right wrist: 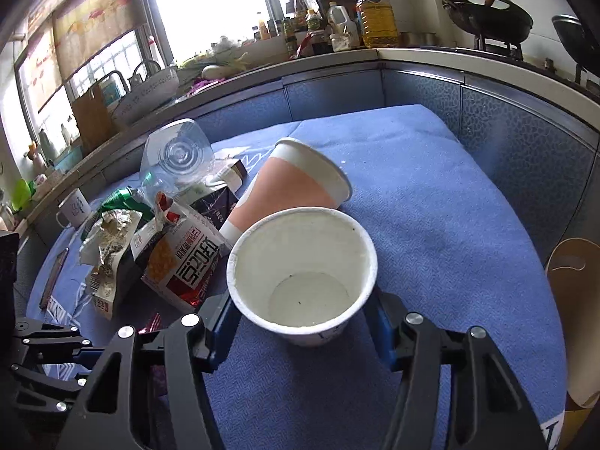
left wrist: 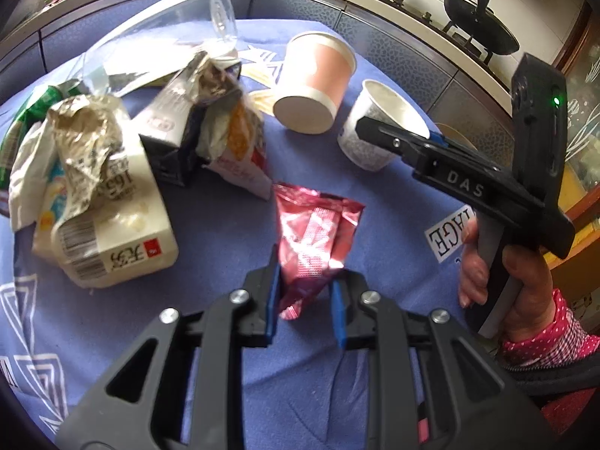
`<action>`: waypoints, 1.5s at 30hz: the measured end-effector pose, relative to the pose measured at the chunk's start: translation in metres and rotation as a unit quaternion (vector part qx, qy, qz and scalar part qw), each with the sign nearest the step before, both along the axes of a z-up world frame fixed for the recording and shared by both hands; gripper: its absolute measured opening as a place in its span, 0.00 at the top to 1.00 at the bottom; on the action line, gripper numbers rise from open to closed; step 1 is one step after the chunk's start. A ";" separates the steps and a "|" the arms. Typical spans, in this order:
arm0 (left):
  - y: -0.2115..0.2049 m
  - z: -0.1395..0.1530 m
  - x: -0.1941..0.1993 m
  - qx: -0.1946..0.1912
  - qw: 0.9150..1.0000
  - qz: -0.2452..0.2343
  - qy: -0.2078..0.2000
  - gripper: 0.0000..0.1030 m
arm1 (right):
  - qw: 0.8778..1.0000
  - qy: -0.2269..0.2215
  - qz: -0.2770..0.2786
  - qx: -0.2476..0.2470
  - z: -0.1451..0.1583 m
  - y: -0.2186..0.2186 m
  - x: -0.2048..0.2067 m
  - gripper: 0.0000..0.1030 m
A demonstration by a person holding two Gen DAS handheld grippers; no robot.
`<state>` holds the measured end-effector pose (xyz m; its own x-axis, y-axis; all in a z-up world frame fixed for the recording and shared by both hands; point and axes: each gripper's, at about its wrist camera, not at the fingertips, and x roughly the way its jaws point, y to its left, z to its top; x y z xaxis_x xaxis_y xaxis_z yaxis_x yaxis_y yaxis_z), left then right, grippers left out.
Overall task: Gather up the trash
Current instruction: 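Grasp the pink foil packet with the left gripper while the right gripper grasps the white paper cup, then carry the pink packet and white cup to the wooden bin and release both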
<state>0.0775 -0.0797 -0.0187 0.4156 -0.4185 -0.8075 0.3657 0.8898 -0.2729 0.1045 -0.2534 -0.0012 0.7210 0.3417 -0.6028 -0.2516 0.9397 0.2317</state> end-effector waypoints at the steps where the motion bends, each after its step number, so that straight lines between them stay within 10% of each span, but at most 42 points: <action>1: -0.002 0.002 0.003 -0.002 1.000 -0.009 -0.002 0.79 | 1.000 -0.009 -0.011 0.006 0.003 -0.009 -0.005 0.43; 13: -0.184 0.023 0.075 -0.048 0.980 -0.191 -0.016 0.79 | 0.965 -0.008 -0.261 0.029 -0.008 -0.198 -0.058 0.42; 24: -0.313 -0.016 0.101 -0.021 0.967 -0.253 0.035 0.66 | 0.948 0.032 -0.314 0.040 -0.052 -0.252 -0.066 0.34; 27: -0.317 -0.022 0.100 -0.002 0.969 -0.243 0.038 0.48 | 0.946 0.022 -0.321 0.046 -0.055 -0.252 -0.071 0.18; 38: -0.260 0.010 0.084 -0.033 0.977 -0.208 -0.019 0.48 | 0.937 -0.027 -0.341 0.064 -0.030 -0.240 -0.088 0.17; 45: -0.171 0.028 0.065 -0.032 0.987 -0.139 -0.071 0.48 | 0.954 -0.059 -0.280 0.087 0.001 -0.189 -0.085 0.20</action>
